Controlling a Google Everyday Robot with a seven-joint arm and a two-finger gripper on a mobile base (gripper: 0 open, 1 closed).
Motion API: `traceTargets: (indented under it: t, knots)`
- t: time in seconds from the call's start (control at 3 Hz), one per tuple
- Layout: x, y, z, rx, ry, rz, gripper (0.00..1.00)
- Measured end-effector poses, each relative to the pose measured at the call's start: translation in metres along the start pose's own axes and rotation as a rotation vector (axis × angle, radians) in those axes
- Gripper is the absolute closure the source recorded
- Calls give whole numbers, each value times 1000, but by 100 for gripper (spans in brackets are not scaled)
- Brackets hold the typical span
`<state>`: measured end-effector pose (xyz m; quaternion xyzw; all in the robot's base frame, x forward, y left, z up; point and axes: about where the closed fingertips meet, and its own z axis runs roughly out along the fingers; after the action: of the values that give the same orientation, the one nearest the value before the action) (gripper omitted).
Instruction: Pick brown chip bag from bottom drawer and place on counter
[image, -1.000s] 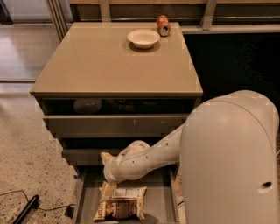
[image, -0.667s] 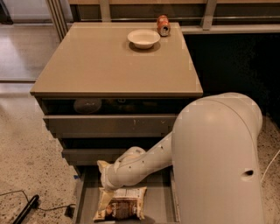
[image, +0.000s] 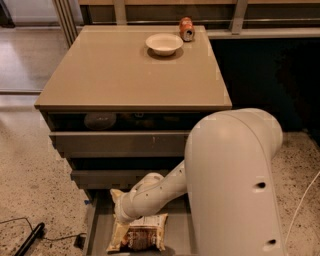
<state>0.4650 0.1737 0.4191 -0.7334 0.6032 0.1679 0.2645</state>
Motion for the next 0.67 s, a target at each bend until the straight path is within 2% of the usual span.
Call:
traceTargets:
  t: [0.33, 0.67]
  knots:
    - [16, 24, 38, -56, -8, 14, 0]
    - [21, 15, 36, -36, -8, 28, 0]
